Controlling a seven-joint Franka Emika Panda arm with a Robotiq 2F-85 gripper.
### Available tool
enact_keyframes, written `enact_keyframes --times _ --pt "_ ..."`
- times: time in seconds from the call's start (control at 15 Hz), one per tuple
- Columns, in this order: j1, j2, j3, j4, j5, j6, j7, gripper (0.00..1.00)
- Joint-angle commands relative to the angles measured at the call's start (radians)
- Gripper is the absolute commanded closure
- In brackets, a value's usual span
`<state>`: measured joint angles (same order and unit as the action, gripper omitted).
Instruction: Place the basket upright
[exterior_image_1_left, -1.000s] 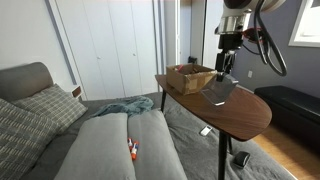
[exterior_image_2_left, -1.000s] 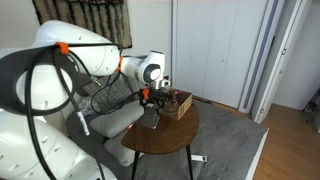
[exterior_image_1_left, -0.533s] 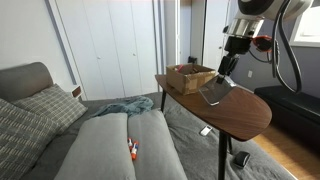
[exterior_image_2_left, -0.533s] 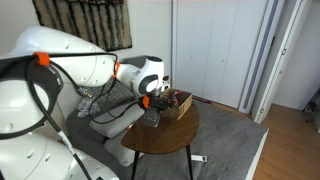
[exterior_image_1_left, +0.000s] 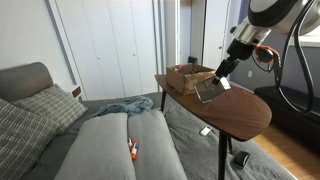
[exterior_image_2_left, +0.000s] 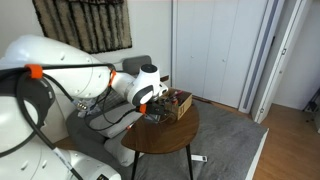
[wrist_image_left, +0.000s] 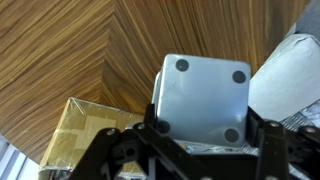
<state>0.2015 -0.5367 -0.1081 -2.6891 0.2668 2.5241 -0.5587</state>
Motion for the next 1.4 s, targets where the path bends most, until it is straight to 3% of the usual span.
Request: enact_keyframes --times 0.0,0.2,0.27,0.4,0.93,1.33 --pt "0.057 -0.045 -0.052 -0.078 0.035 0.076 -0.031 0.45" --pt "0.072 -0.051 -0.073 -0.105 0.019 0.107 -0.020 0.45" --pt "0.077 -0.016 -0.082 -0.059 0.015 0.097 -0.013 0.10" --pt "0.082 -0.015 -0.093 -0.056 0.013 0.088 -0.017 0.00" --pt "0.042 -0.087 -0.037 -0.054 -0.029 -0.006 0.087 0.00" --pt "-0.055 -0.100 0.137 0.021 -0.132 -0.168 0.411 0.00"
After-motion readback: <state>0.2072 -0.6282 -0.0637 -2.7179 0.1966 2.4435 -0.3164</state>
